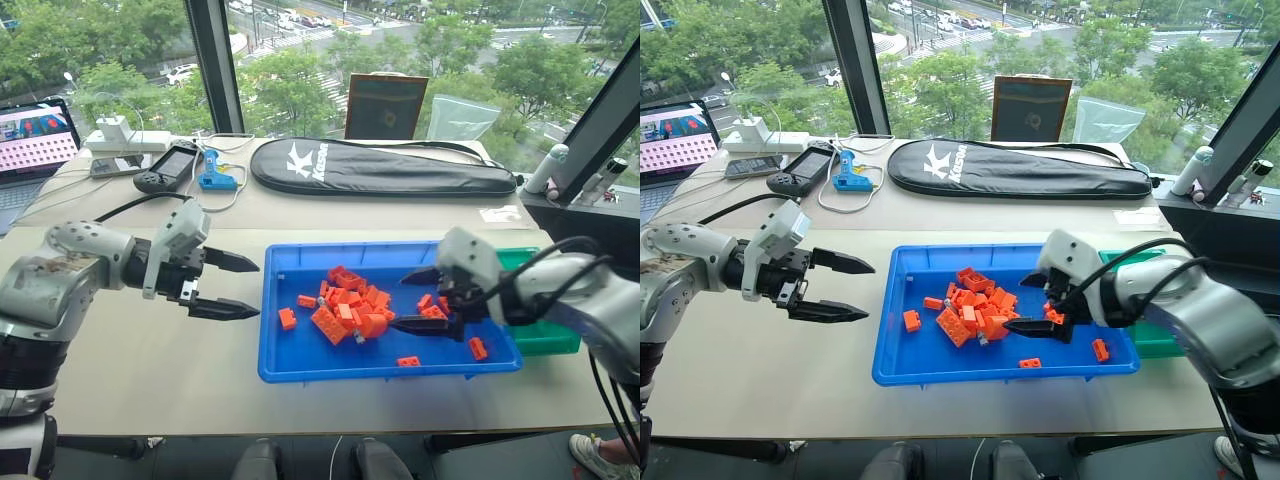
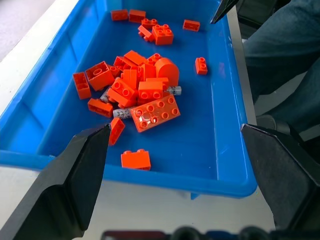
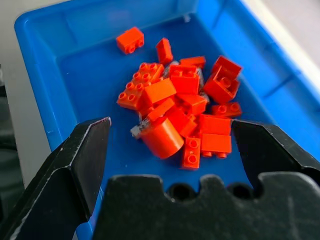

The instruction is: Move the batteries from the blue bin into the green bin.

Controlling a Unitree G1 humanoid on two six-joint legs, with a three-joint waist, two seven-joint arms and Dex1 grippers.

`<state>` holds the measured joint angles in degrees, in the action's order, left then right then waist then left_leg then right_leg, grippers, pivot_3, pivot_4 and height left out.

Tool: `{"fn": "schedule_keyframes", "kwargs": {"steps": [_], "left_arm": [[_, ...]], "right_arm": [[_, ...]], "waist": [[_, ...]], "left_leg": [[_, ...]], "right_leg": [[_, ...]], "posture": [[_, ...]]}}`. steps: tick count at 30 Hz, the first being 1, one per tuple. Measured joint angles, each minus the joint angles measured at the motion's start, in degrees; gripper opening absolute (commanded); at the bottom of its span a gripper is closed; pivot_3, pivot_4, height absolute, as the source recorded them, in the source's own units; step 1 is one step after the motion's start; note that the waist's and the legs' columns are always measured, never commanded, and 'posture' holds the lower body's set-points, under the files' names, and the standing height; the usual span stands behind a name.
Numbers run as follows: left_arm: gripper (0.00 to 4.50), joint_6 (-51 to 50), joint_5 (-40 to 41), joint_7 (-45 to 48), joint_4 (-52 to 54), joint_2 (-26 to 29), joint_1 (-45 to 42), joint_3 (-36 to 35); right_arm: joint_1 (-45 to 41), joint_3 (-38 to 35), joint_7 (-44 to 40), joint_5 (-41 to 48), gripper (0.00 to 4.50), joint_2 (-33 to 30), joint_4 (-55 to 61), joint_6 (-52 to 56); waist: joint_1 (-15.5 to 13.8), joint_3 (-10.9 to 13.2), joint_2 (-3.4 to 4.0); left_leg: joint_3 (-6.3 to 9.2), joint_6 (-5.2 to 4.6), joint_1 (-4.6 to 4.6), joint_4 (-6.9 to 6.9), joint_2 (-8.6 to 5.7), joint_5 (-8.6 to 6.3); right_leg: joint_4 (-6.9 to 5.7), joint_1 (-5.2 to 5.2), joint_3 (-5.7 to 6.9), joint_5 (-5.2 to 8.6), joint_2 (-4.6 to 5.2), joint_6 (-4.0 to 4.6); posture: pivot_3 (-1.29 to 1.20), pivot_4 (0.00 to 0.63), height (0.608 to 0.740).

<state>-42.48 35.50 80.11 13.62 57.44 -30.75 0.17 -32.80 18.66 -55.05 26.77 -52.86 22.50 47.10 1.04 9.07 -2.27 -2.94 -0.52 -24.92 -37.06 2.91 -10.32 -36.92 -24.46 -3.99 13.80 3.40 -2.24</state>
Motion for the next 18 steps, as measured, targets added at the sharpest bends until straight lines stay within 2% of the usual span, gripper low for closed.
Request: {"fn": "schedule_keyframes", "kwargs": {"steps": [10,12,15,16,18], "left_arm": [[4.50,-3.10,4.07,-0.29,3.74,2.51,2.03,-1.72],[4.50,-3.09,4.11,-0.41,3.77,3.04,2.09,-1.74],[4.50,-2.76,4.10,-0.61,3.75,3.13,2.05,-1.83],[4.50,-2.66,4.10,-0.62,3.71,3.13,2.01,-1.83],[4.50,-2.41,4.02,-0.64,3.42,3.09,1.56,-1.57]], "right_arm": [[-2.00,4.41,-4.51,-7.16,4.46,4.32,-6.68,-4.25],[-2.00,5.14,-4.92,-8.01,4.07,4.68,-7.30,-4.49],[-1.96,5.88,-4.35,-10.76,3.00,7.03,-8.81,-6.06],[-1.93,5.91,-4.28,-11.06,2.86,7.25,-9.06,-6.33],[-1.83,5.88,-4.24,-12.19,2.07,7.49,-9.21,-6.96]], "waist": [[-0.14,0.00,0.00],[-0.18,0.00,0.00],[-0.20,0.00,0.00],[-0.20,0.00,0.00],[-0.21,0.00,0.00]], "left_leg": [[0.01,0.00,0.01,-0.05,0.01,0.00],[0.00,0.00,0.00,-0.05,0.01,0.00],[-0.01,0.00,0.00,-0.08,0.00,0.00],[-0.01,0.00,0.00,-0.08,0.00,0.00],[-0.01,0.00,0.00,-0.09,0.00,0.00]], "right_leg": [[-0.09,-0.02,0.01,0.00,-0.03,0.00],[-0.09,-0.02,0.01,0.00,-0.02,0.00],[-0.09,-0.01,0.01,0.00,-0.02,0.00],[-0.09,-0.01,0.01,0.00,-0.02,0.00],[-0.09,-0.01,0.01,0.00,-0.02,0.00]], "posture": [[0.00,0.150,0.733],[0.00,0.150,0.733],[0.00,0.150,0.733],[0.00,0.150,0.733],[0.00,0.150,0.733]]}}
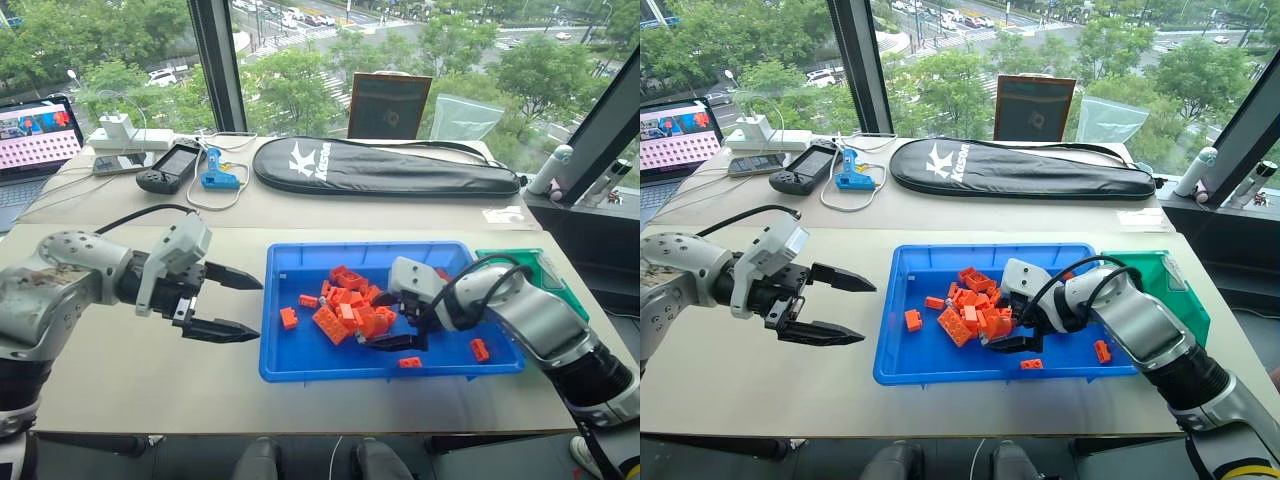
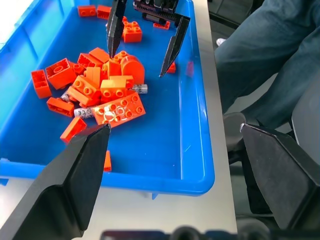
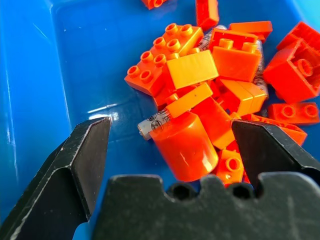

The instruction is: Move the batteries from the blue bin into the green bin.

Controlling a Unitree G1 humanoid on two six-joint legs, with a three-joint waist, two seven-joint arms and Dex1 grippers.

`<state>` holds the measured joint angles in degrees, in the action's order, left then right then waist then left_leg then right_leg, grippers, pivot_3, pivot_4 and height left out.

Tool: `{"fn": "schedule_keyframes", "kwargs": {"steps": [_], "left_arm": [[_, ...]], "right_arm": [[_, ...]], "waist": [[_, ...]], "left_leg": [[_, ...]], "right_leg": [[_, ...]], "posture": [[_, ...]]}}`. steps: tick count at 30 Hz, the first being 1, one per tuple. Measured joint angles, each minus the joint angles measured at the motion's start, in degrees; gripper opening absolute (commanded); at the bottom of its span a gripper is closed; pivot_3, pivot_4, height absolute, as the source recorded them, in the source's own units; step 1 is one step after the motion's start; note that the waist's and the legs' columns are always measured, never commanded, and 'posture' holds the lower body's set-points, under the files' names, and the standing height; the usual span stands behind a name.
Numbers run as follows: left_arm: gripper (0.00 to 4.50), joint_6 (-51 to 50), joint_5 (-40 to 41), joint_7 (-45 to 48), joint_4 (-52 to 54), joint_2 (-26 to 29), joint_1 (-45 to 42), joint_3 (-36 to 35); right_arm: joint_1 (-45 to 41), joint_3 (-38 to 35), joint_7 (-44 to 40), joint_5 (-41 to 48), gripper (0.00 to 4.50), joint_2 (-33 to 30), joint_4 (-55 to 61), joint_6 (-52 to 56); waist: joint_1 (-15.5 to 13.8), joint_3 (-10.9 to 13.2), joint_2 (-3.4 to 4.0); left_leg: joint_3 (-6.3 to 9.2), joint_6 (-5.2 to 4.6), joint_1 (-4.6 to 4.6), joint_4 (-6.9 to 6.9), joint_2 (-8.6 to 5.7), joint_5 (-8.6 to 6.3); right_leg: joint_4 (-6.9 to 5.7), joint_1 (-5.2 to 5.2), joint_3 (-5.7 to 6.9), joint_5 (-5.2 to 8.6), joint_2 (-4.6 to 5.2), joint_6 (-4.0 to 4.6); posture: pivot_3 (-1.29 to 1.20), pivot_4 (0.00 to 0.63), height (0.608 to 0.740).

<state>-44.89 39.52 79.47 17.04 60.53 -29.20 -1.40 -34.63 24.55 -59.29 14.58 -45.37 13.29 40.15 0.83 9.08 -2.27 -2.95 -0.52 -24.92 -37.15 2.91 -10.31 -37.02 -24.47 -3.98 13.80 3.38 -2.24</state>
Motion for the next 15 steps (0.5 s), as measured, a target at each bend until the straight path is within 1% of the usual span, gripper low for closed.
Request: {"fn": "schedule_keyframes", "kwargs": {"steps": [3,6,11,15], "left_arm": [[4.50,0.62,-0.30,0.02,-0.48,-0.26,-0.61,0.35],[4.50,1.24,-1.03,0.06,-1.29,-0.97,-1.40,1.04],[4.50,2.59,-1.71,0.26,-2.25,-2.14,-1.79,2.49],[4.50,3.43,-2.45,0.38,-2.92,-2.92,-2.34,2.86]], "right_arm": [[0.19,-0.40,-0.04,-0.53,1.04,-0.06,0.10,-0.17],[0.74,-2.40,-0.63,-0.18,0.06,-1.82,1.45,0.12],[1.06,-7.87,-2.44,1.93,0.06,-6.27,4.27,2.37],[1.50,-11.85,-4.27,2.49,0.06,-12.21,4.59,3.75]], "waist": [[-0.02,0.00,0.00],[-0.11,0.00,0.00],[-0.12,0.00,0.00],[-0.15,0.00,0.00]], "left_leg": [[0.00,0.00,0.00,-0.01,0.00,0.00],[0.00,0.00,0.00,-0.01,0.00,0.00],[0.00,0.00,0.00,-0.02,0.00,0.00],[0.00,0.00,0.00,-0.03,-0.01,0.00]], "right_leg": [[0.00,0.00,0.00,0.00,0.00,0.00],[0.00,0.01,0.00,0.00,0.00,0.00],[0.00,0.02,0.00,0.00,0.01,0.00],[0.00,0.02,0.00,0.00,0.01,0.00]], "posture": [[0.00,0.150,0.733],[0.00,0.150,0.733],[0.00,0.150,0.733],[0.00,0.150,0.733]]}}
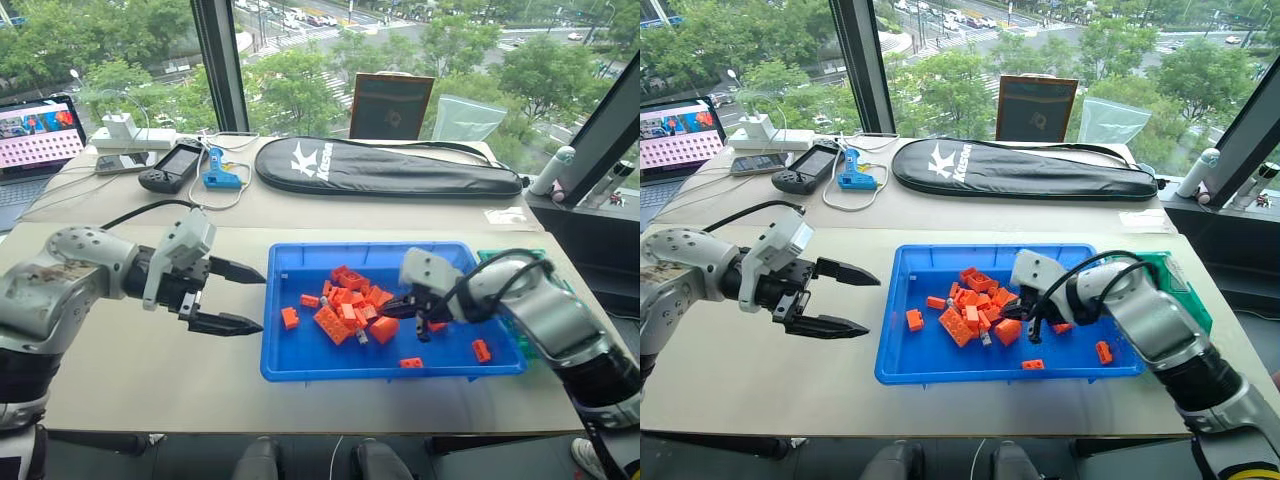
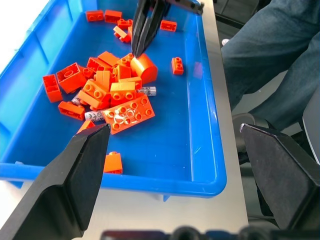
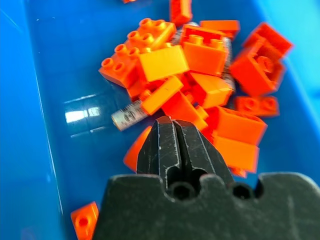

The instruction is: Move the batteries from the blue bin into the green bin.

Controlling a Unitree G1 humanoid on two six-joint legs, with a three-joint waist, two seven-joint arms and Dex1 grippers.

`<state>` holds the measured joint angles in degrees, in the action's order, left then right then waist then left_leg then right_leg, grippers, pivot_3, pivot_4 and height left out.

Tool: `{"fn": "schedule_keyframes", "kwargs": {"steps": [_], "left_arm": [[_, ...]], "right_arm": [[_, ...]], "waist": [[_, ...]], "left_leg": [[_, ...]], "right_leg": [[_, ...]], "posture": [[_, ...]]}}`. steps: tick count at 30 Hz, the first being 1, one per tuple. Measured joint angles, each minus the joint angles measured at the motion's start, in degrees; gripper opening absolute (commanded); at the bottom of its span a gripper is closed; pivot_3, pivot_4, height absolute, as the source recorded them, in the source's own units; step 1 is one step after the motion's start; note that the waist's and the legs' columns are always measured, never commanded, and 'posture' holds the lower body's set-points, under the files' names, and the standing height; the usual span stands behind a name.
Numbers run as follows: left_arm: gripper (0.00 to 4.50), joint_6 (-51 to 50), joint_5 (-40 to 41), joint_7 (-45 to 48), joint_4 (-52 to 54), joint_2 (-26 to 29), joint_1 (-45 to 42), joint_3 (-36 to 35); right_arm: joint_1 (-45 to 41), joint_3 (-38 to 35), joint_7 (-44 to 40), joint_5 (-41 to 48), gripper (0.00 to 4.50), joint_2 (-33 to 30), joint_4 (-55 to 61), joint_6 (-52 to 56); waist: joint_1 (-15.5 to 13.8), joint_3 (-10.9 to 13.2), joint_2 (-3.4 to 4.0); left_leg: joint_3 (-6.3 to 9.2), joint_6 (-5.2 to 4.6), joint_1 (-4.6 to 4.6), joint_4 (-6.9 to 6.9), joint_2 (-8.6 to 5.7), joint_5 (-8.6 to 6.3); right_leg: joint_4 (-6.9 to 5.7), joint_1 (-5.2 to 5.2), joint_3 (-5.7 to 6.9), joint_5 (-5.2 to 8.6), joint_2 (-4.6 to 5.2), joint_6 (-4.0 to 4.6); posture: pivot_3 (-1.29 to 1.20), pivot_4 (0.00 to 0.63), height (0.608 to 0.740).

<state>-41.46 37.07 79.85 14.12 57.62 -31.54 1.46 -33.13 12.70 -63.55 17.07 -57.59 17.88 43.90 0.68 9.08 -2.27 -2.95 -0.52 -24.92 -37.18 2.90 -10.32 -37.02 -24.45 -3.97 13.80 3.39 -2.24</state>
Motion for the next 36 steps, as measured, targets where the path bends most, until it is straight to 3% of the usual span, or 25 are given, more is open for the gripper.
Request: {"fn": "schedule_keyframes", "kwargs": {"steps": [2,5,13,22,28,31,35,36], "left_arm": [[4.50,0.23,-0.21,0.07,-0.24,-0.39,0.00,0.06],[4.50,0.37,-0.93,0.15,-0.54,-0.84,-0.07,0.72],[4.50,1.45,-1.43,0.64,-0.91,-0.81,0.00,0.91],[4.50,1.34,-2.10,0.70,0.00,0.64,1.43,0.85],[4.50,1.34,-2.20,2.11,1.44,2.44,3.21,1.08],[4.50,1.42,-2.50,2.29,1.41,2.45,3.18,1.23],[4.50,1.55,-3.09,2.54,1.27,2.40,2.62,1.92],[4.50,1.58,-3.17,2.61,1.22,2.37,2.52,1.95]], "right_arm": [[-0.01,-2.15,0.04,0.30,0.06,-0.98,-0.05,1.20],[-0.01,-3.23,-0.05,3.03,0.71,0.31,-0.11,4.25],[0.10,1.48,2.59,5.12,3.45,8.66,4.15,6.31],[0.07,9.91,5.48,-2.28,3.45,8.24,2.37,5.50],[-0.38,10.30,8.51,-3.57,3.45,10.69,1.81,8.72],[-0.35,10.62,9.62,-4.08,2.81,11.33,1.80,9.85],[-0.33,10.50,10.70,-4.41,1.49,11.88,2.05,11.16],[-0.32,10.49,10.84,-4.43,1.43,11.87,2.12,11.31]], "waist": [[0.03,0.00,0.00],[0.43,0.00,0.00],[0.17,0.00,0.00],[0.06,0.00,0.00],[0.24,0.00,0.00],[0.14,0.00,0.00],[0.03,0.00,0.00],[0.05,0.00,0.00]], "left_leg": [[0.01,0.00,0.01,0.00,0.01,0.00],[0.01,0.00,0.03,0.00,0.03,0.00],[0.01,0.00,0.00,-0.07,0.01,0.00],[0.01,0.00,-0.02,-0.11,0.01,0.00],[0.02,0.00,-0.02,-0.11,0.04,0.00],[0.01,0.00,-0.02,-0.11,0.03,0.00],[0.01,0.00,-0.02,-0.11,0.03,0.00],[0.01,0.00,-0.02,-0.11,0.03,0.00]], "right_leg": [[0.00,0.00,0.00,0.00,-0.01,0.00],[-0.02,0.01,-0.01,-0.01,-0.04,0.01],[-0.05,0.01,-0.01,0.00,-0.02,-0.01],[-0.06,-0.01,0.00,-0.01,-0.01,0.00],[-0.09,-0.03,-0.01,-0.01,-0.05,0.01],[-0.08,-0.02,-0.01,0.00,-0.03,0.01],[-0.08,-0.01,-0.01,0.00,-0.03,0.01],[-0.08,-0.01,0.00,0.00,-0.03,0.01]], "posture": [[0.00,0.150,0.733],[0.00,0.150,0.733],[0.00,0.150,0.733],[0.00,0.150,0.733],[0.00,0.150,0.733],[0.00,0.150,0.733],[0.00,0.150,0.733],[0.00,0.150,0.733]]}}
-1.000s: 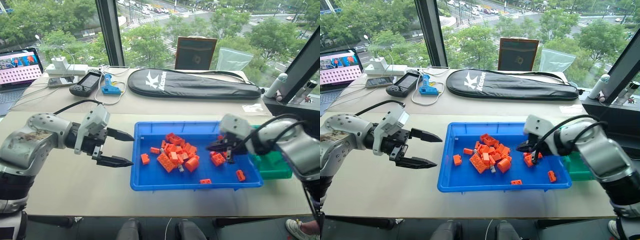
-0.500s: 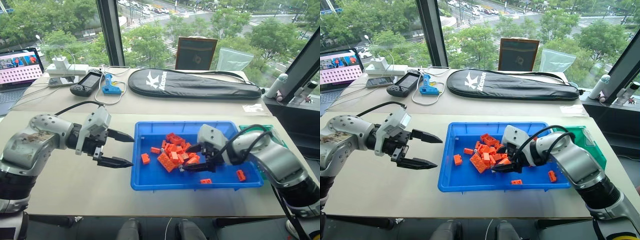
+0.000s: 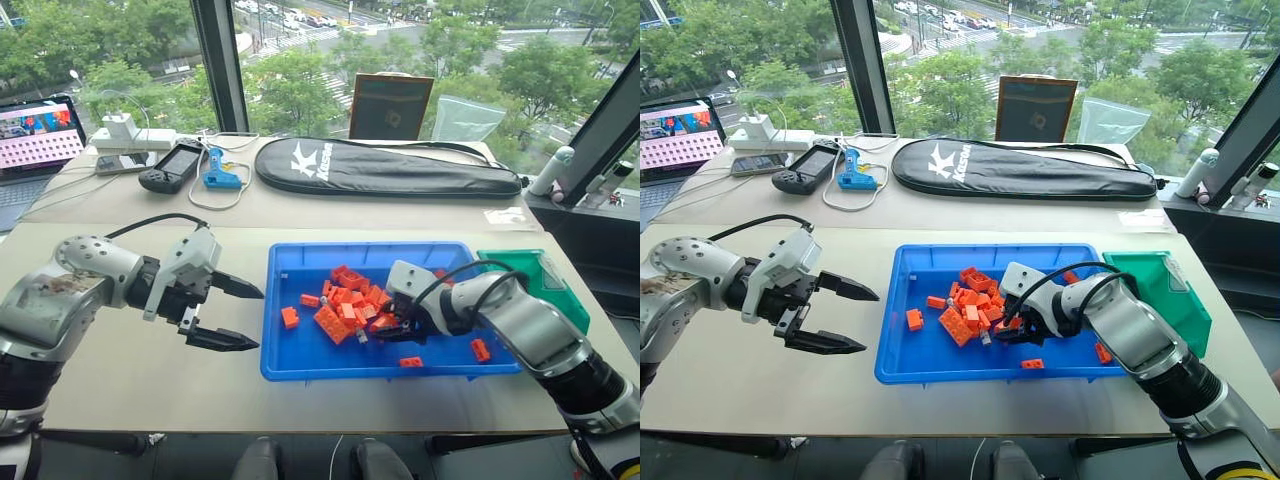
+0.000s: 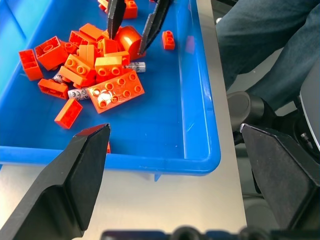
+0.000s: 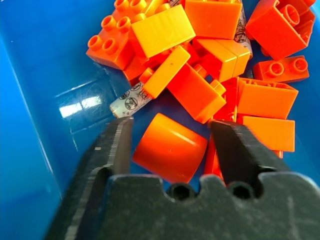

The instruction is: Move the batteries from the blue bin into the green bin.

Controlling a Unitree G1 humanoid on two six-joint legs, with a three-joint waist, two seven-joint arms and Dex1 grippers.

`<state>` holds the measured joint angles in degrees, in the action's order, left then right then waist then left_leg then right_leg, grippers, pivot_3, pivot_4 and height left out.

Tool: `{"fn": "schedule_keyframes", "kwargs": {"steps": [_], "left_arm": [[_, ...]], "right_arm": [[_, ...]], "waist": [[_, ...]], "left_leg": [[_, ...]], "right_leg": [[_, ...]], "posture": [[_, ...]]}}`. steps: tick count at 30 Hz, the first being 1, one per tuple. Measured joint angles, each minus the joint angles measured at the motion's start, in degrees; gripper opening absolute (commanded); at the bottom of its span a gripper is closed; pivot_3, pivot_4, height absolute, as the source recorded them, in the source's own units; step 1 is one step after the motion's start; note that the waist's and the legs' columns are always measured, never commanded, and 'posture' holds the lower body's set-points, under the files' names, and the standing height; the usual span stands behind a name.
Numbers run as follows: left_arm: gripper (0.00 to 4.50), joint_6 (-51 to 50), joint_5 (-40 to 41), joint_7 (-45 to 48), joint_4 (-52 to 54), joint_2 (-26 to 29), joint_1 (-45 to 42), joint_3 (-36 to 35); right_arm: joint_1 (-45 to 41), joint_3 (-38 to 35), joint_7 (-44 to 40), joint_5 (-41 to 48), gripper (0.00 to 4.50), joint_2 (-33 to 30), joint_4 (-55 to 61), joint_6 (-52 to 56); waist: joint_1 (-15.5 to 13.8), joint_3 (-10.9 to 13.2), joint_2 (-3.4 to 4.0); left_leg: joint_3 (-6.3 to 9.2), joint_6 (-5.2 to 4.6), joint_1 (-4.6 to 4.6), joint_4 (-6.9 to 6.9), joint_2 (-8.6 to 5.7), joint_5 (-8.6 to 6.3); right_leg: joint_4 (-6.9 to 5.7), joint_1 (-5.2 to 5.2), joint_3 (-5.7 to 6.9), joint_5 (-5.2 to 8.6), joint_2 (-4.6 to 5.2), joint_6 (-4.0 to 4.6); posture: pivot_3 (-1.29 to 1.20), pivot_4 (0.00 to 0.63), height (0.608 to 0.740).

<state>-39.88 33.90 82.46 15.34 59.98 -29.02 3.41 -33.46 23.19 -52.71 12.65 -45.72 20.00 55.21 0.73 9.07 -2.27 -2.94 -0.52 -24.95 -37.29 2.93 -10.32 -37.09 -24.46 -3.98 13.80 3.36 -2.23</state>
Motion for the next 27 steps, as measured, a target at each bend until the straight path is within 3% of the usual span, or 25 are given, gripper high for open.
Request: {"fn": "schedule_keyframes", "kwargs": {"steps": [8,13,19,21,24,27], "left_arm": [[4.50,0.43,-0.44,0.47,-0.40,-0.70,-0.68,0.20],[4.50,0.95,-0.74,0.69,-0.64,-0.94,-0.79,0.22],[4.50,2.76,-2.41,0.24,-1.17,-1.98,-1.47,0.43],[4.50,3.32,-3.00,0.06,-1.71,-2.26,-1.47,0.56],[4.50,3.41,-3.28,-0.23,-2.03,-2.59,-1.58,0.65],[4.50,3.38,-3.36,-0.41,-2.04,-2.67,-1.97,1.01]], "right_arm": [[0.07,-0.56,-1.56,-0.08,1.42,-4.33,-0.33,-0.28],[0.02,-3.01,-3.07,-1.93,1.42,-9.62,-6.18,-4.79],[-1.35,-3.71,-1.71,-6.93,1.42,-9.74,-15.07,-13.47],[-1.58,-3.85,-0.75,-8.75,2.47,-9.28,-18.12,-16.98],[-1.69,-4.07,0.97,-10.42,3.28,-7.24,-21.30,-20.52],[-1.71,-6.56,0.68,-8.92,4.40,-4.57,-20.37,-20.76]], "waist": [[-0.05,0.00,0.00],[-0.01,0.00,0.00],[0.22,0.00,0.00],[0.13,0.00,0.00],[0.12,0.00,0.00],[0.22,0.00,0.01]], "left_leg": [[0.00,0.00,0.00,0.00,0.00,0.00],[-0.01,0.00,0.00,-0.01,-0.01,0.00],[-0.01,0.00,0.00,0.00,-0.01,0.00],[-0.02,0.00,0.00,0.00,-0.01,0.00],[-0.02,0.00,-0.01,-0.01,-0.02,0.00],[-0.01,0.00,-0.02,0.00,-0.02,0.00]], "right_leg": [[0.00,-0.01,0.00,0.00,0.01,0.00],[0.01,-0.01,0.00,0.00,0.02,0.00],[0.00,-0.02,-0.01,0.00,0.00,0.00],[0.01,-0.02,-0.01,0.00,0.01,-0.01],[0.02,-0.01,-0.01,0.00,0.01,-0.01],[0.00,-0.03,-0.02,0.00,0.00,-0.01]], "posture": [[0.00,0.150,0.733],[0.00,0.150,0.733],[0.00,0.150,0.733],[0.00,0.150,0.733],[0.00,0.150,0.733],[0.00,0.150,0.733]]}}
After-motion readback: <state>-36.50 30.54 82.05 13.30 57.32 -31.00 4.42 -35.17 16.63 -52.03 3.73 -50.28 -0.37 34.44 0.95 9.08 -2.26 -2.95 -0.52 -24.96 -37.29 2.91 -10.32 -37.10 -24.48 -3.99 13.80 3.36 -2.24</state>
